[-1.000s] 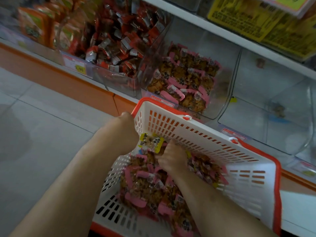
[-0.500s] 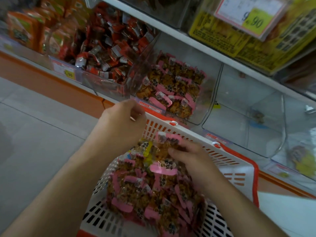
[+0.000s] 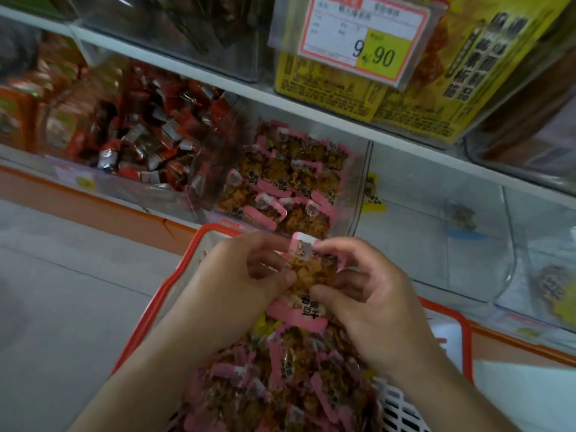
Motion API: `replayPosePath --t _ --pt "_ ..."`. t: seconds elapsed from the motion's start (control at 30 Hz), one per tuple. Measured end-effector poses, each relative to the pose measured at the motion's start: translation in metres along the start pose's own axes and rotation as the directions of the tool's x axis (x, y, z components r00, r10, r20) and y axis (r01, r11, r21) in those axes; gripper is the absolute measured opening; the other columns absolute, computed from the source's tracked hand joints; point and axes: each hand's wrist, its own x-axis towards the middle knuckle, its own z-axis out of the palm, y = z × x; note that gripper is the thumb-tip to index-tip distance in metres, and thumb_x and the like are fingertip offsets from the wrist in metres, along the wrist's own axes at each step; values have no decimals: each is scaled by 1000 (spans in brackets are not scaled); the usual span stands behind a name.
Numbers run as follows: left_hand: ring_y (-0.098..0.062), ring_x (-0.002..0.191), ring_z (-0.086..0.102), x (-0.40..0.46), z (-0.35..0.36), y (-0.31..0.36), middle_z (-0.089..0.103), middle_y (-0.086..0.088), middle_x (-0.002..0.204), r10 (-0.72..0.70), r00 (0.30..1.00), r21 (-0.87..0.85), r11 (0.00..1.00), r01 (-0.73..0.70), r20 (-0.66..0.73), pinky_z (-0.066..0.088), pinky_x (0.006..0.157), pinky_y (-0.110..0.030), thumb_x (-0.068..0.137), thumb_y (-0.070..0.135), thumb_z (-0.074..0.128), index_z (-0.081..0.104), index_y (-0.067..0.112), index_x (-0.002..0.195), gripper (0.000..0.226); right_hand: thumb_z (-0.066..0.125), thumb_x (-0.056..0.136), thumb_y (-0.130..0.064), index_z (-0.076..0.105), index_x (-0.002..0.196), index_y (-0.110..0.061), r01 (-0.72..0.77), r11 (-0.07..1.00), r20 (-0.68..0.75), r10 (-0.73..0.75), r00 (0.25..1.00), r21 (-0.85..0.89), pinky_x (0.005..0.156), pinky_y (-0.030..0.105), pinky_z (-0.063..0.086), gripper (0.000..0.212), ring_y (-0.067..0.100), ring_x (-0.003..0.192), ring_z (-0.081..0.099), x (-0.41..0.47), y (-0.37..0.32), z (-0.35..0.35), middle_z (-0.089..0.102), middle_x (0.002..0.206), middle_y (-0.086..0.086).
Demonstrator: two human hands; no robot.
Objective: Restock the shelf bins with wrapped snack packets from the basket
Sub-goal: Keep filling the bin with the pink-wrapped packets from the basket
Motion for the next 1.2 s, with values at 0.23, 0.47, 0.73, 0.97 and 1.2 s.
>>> replayPosePath --t 0.23,0.47,0.73,0.97,1.2 --pt "-11 147 29 11 -9 -8 35 15 158 133 978 538 842 -25 -163 33 121 -37 98 26 63 36 36 156 64 86 88 -11 66 108 -45 78 987 -183 -103 978 -141 81 27 64 44 0 92 74 60 -28 -8 74 107 -17" --pt "-12 155 17 15 -9 -17 14 18 165 42 995 588 809 16 -85 24 128 -39 98 32 63 27 31 159 71 76 89 -2 57 106 -30 31 806 19 -25 1000 -591 56 33 53 38 16 78 63 141 -40 22 65 100 -3" --pt "-12 156 11 16 -12 -21 8 17 167 64 995 625 780 -6 -70 18 129 -40 98 34 60 22 32 159 72 67 85 4 60 104 -28 49 614 20 -54 998 -787 66 33 52 38 25 88 63 153 -5 44 59 96 0" --pt "-12 156 9 15 -12 -20 9 18 166 62 996 624 781 -7 -67 15 129 -41 98 33 61 22 32 159 72 65 90 -2 67 111 -24 98 531 24 -144 989 -842 85 44 58 31 29 95 60 151 3 52 52 113 5" --pt "-13 156 10 14 -13 -17 9 17 167 36 998 621 784 9 -60 19 129 -44 98 32 61 23 31 160 72 63 91 2 74 123 -21 133 417 58 -187 981 -899 81 40 60 41 29 96 67 140 -5 43 67 112 5"
